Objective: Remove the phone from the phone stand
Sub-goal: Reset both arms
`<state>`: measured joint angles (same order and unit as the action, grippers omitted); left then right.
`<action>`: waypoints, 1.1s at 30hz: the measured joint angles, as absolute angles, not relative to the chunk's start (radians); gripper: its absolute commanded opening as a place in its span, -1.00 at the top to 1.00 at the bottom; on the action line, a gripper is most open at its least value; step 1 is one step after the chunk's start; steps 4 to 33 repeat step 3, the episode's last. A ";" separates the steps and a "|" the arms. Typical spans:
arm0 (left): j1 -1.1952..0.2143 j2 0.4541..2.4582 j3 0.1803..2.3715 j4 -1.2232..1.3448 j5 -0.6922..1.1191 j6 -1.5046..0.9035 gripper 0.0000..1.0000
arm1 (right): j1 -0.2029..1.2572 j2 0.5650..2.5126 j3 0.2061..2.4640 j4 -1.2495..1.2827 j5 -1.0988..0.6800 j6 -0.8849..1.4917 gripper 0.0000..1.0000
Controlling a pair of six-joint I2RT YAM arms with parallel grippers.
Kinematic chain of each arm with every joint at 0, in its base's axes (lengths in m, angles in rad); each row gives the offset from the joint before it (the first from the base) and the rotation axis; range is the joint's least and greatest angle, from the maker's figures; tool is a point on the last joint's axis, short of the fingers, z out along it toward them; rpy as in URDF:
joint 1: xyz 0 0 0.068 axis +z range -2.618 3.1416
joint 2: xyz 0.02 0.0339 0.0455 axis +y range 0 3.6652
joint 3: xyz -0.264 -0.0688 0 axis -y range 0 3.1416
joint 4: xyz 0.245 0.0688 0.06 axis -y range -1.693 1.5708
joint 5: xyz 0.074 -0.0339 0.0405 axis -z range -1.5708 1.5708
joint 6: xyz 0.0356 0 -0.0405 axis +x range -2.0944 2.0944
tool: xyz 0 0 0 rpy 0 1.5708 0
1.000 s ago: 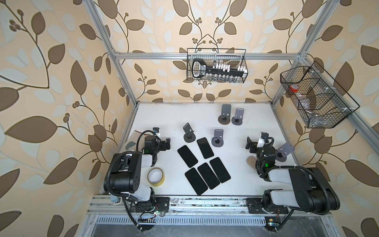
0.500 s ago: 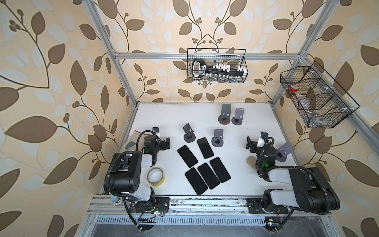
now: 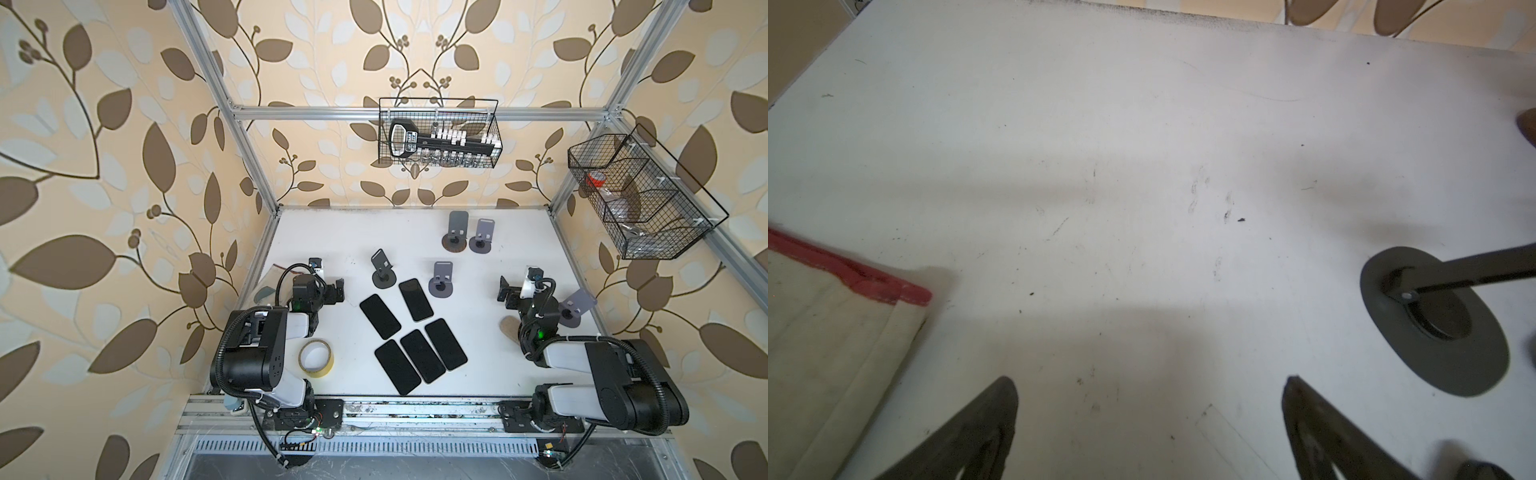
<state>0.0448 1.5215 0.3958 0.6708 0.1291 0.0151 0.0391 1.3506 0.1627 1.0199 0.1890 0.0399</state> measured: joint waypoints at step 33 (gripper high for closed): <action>0.045 1.522 0.396 0.671 0.129 0.015 -0.98 | 0.039 1.351 0.163 1.020 0.185 0.039 -1.00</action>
